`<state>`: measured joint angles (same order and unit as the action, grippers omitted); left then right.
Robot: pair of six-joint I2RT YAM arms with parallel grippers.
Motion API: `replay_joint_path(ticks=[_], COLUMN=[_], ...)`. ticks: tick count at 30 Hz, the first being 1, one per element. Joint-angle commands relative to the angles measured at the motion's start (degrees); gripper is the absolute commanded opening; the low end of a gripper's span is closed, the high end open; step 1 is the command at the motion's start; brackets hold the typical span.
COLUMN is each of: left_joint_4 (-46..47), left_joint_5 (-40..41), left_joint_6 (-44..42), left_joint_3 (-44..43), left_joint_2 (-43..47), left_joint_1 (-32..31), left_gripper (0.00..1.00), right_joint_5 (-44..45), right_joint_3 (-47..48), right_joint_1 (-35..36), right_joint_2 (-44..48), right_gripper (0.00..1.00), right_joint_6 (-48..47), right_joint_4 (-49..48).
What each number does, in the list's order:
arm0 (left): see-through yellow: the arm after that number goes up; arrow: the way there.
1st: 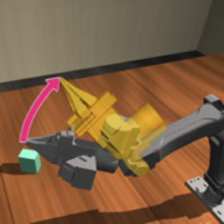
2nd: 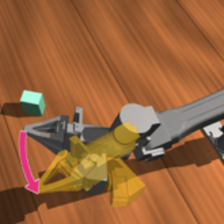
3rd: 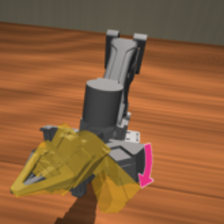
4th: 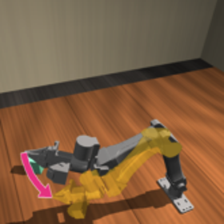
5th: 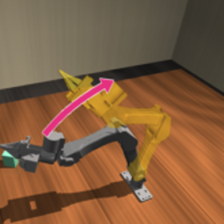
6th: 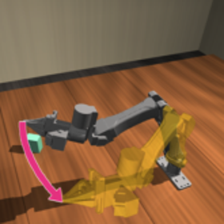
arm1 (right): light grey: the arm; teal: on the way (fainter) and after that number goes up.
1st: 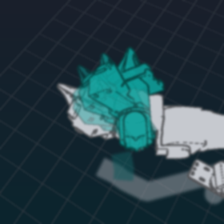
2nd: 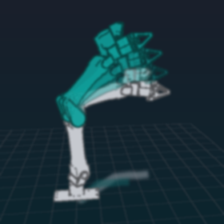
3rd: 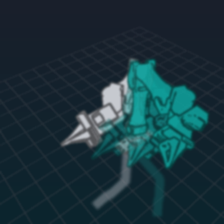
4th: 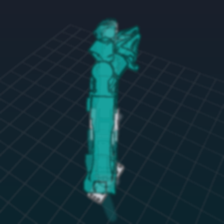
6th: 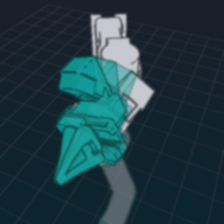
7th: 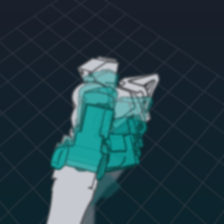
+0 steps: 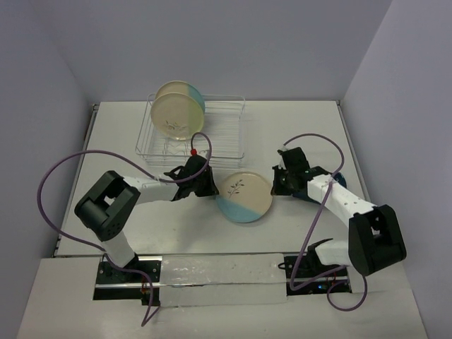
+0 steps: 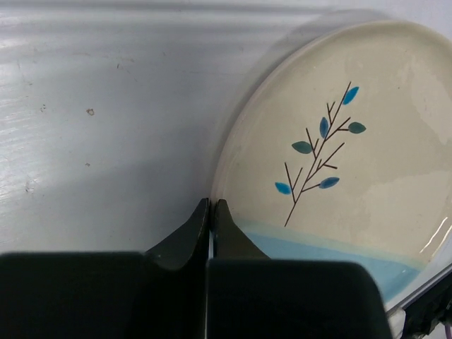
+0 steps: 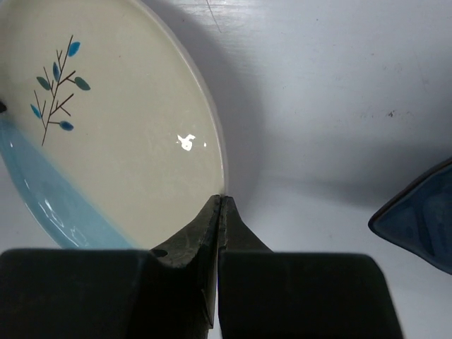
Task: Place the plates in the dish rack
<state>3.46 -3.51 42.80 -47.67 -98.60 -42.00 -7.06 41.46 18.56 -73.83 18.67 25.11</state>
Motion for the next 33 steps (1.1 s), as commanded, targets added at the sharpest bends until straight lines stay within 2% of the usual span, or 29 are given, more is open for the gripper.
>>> replay_joint_path(ticks=[1, 2, 3, 5, 10, 16, 24, 33], left_joint_4=[2.33, 2.77, 3.51, 4.33, 5.27, 8.67, 12.58, 8.59], left_joint_5=[-2.89, -3.42, -4.34, -5.30, -5.63, -9.71, -13.66, -7.68], left_joint_6=[-1.23, -1.23, -1.29, -1.11, -0.63, 0.57, 1.50, 1.14], left_joint_3=[-0.76, -0.58, -0.10, 0.44, 1.41, 2.83, 3.69, 4.33], left_joint_2=[-3.61, -3.61, -3.74, -4.04, -4.25, -4.54, -5.50, -2.91], left_joint_1=[-1.42, -1.33, -1.39, -1.46, -1.42, -1.48, -1.61, -1.95], left_gripper=[0.00, 0.00, 0.00, 0.00, 0.00, 0.00, 0.00, 0.00], right_joint_5=[-11.72, -12.77, -14.43, -16.38, -20.47, -22.41, -27.92, -16.56], right_joint_3=[-0.84, -0.86, -1.70, -2.77, -4.44, -6.06, -9.05, -9.25], right_joint_1=[1.04, 1.03, 1.03, 1.03, 1.19, 1.61, 2.19, 2.18], right_joint_2=[4.74, 5.35, 6.39, 7.57, 9.30, 8.81, 5.48, 2.90], right_gripper=[0.00, 0.00, 0.06, 0.09, 0.31, 0.38, 0.40, 0.41], right_joint_6=[4.70, 5.48, 6.53, 8.16, 11.77, 14.89, 20.13, 17.95], right_joint_4=[-10.05, -10.08, -11.65, -13.72, -18.21, -22.49, -32.38, -25.15])
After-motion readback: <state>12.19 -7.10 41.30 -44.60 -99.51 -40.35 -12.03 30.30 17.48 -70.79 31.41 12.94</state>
